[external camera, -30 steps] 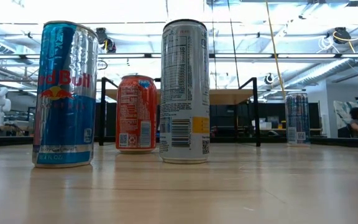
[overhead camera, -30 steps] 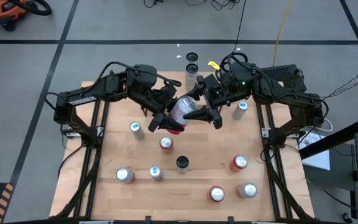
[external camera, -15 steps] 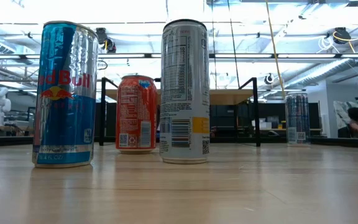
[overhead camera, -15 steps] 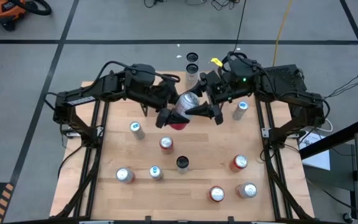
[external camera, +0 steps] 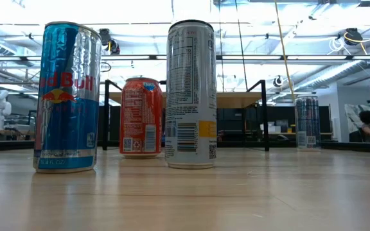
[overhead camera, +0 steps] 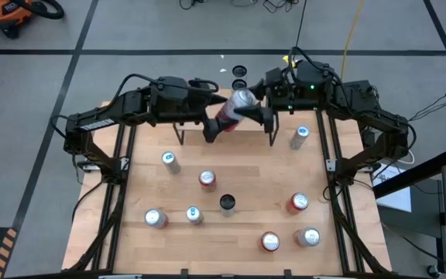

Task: Place canned beverage on shelf
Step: Put the middle pink-white soda can on the shelf

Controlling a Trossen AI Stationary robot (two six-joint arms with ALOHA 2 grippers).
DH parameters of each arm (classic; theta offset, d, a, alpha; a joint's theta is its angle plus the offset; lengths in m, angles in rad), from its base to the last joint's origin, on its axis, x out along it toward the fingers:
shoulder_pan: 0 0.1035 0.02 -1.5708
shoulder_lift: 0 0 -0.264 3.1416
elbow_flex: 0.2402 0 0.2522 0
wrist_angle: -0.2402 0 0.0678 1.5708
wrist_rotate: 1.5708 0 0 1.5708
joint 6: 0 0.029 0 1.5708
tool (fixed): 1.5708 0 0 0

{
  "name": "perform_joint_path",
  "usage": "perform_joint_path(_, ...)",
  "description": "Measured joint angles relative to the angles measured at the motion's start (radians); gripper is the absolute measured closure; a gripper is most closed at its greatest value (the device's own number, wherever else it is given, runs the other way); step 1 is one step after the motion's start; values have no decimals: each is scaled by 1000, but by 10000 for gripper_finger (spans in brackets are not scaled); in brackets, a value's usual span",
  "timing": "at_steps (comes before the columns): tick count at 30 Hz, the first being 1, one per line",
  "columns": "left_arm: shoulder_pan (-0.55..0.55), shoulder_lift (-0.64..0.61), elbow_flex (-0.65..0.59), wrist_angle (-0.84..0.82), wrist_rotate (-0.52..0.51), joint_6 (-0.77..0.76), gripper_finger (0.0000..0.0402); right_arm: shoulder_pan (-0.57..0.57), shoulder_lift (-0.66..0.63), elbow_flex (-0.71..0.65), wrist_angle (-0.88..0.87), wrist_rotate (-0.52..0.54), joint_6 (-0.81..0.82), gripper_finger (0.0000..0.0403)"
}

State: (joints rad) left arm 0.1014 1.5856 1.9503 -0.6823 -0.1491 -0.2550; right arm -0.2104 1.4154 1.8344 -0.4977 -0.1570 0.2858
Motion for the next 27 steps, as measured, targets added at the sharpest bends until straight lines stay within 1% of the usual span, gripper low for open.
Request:
perform_joint_path(4,-10,1,-1,-11,-109,39,4,-12,0,0,-1,91,48,129)
perform_joint_path(8,-11,11,-2,-12,-169,86,4,-26,0,2,3,108,61,129)
perform_joint_path(14,-11,25,-2,-13,-250,155,4,-32,0,2,2,201,147,129)
perform_joint_path(20,-10,35,-3,-17,-253,190,4,-33,0,2,1,264,200,129)
perform_joint_path(27,-10,35,-19,-16,-253,229,4,-33,2,2,3,269,226,129)
